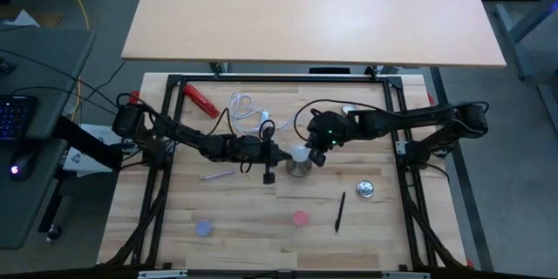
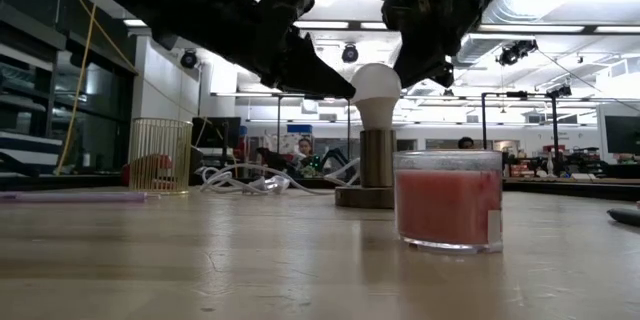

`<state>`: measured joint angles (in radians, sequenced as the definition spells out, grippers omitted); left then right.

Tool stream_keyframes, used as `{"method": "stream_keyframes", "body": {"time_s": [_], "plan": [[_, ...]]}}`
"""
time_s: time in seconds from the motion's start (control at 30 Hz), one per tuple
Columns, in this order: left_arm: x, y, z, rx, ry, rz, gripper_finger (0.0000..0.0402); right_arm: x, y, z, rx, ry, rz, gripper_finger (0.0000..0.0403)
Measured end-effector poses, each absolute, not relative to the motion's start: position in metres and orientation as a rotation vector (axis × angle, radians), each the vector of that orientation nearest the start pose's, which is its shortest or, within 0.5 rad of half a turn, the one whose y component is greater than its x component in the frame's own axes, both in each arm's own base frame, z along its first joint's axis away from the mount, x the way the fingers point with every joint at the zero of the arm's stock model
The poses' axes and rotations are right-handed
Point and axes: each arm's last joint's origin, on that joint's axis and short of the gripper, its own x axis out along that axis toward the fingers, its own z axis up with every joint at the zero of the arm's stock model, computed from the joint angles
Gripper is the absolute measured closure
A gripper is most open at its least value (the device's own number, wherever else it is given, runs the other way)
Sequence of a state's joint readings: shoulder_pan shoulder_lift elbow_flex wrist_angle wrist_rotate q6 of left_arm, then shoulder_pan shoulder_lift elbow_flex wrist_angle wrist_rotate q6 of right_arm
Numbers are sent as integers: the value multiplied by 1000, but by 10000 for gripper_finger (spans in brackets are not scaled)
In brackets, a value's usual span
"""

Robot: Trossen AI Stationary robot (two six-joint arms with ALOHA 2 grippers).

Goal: Screw lightbulb

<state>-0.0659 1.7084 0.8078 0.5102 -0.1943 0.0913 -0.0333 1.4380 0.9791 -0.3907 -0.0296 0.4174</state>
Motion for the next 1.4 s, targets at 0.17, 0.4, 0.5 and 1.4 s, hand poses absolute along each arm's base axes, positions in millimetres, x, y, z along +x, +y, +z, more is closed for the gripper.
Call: {"method": "stream_keyframes", "body": {"time_s": [0.17,0.4,0.5,1.4], "plan": [[344,-6,173,147,400,175,402,291,-3,239,445,866,-158,403],[345,14,176,130,379,239,402,296,14,243,459,808,-122,403],[344,23,177,147,384,266,402,295,22,242,464,824,-111,403],[305,-54,191,22,408,93,402,299,-34,249,386,714,-150,403]]}}
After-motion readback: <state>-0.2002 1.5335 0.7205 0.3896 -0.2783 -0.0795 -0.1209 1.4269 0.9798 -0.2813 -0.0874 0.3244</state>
